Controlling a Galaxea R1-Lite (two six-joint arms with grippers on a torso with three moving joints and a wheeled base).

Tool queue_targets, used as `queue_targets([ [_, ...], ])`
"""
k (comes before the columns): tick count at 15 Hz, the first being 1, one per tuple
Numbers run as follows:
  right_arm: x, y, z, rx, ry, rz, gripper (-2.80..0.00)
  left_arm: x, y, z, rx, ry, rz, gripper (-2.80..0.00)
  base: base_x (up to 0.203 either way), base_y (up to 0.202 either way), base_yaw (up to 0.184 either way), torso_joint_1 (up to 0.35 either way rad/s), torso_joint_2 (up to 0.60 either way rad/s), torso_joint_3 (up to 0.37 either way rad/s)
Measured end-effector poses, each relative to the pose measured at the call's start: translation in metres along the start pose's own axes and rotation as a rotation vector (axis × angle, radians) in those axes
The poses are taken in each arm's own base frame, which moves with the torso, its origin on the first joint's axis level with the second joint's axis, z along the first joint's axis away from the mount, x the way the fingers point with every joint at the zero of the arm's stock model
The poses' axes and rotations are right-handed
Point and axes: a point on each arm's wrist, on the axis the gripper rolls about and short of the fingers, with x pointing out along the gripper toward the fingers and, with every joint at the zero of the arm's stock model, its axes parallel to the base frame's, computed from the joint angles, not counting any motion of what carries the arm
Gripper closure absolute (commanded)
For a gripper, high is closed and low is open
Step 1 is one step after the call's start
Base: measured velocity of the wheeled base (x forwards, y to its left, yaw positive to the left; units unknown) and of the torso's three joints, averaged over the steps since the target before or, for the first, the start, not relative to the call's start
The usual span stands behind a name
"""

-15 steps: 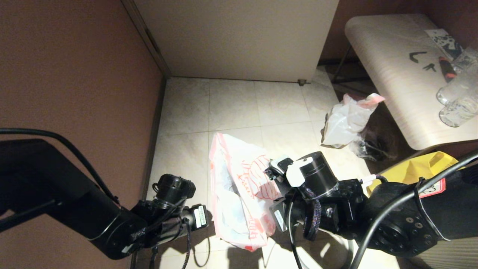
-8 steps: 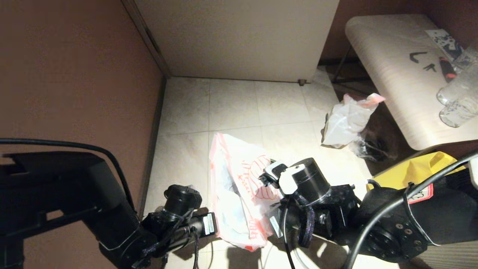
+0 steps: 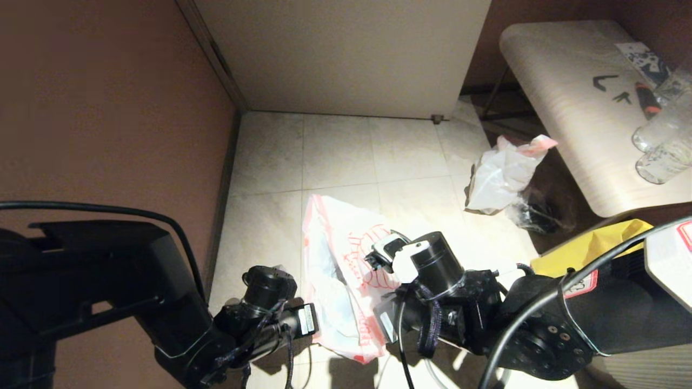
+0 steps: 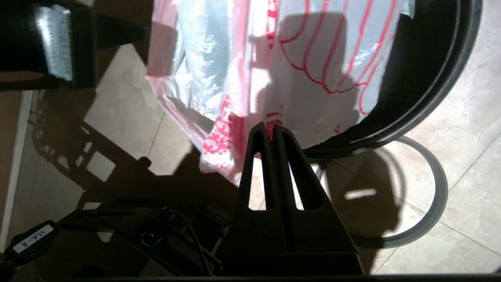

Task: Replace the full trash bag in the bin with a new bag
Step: Put the new garbage bag on the trash can

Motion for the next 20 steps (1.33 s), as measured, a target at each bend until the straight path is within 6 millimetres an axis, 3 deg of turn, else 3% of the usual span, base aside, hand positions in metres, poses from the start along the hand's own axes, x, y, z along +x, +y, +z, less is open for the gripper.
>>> queue_targets([
  [1,0.001,-0.001,0.000,0.002,0.001,-0.012,0.00,-0.001,0.001,0.000,0.000,-0.009,0.011,-2.80,0.000,0.000,0.000,0.000,0.00,0.000],
  [6,0.005,0.000,0.000,0.002,0.001,-0.019,0.00,-0.012,0.004,0.003,-0.011,-0.027,0.021,-2.80,0.000,0.000,0.000,0.000,0.00,0.000],
  [10,0.004,0.001,0.007,0.008,-0.025,-0.019,0.00,0.000,0.009,-0.002,-0.013,-0.008,0.042,-2.80,0.000,0.000,0.000,0.000,0.00,0.000],
  [11,0.003,0.002,0.009,0.009,-0.033,-0.017,0.00,0.006,0.010,-0.004,-0.011,-0.012,0.045,0.00,0.000,0.000,0.000,0.000,0.00,0.000],
  [16,-0.011,0.004,0.023,0.038,-0.087,-0.003,0.00,0.041,0.007,-0.007,0.050,-0.033,0.084,0.00,0.000,0.000,0.000,0.000,0.00,0.000],
  [20,-0.022,0.005,0.026,0.056,-0.098,0.007,0.00,0.051,-0.007,-0.011,0.104,-0.029,0.075,0.00,0.000,0.000,0.000,0.000,0.00,0.000],
])
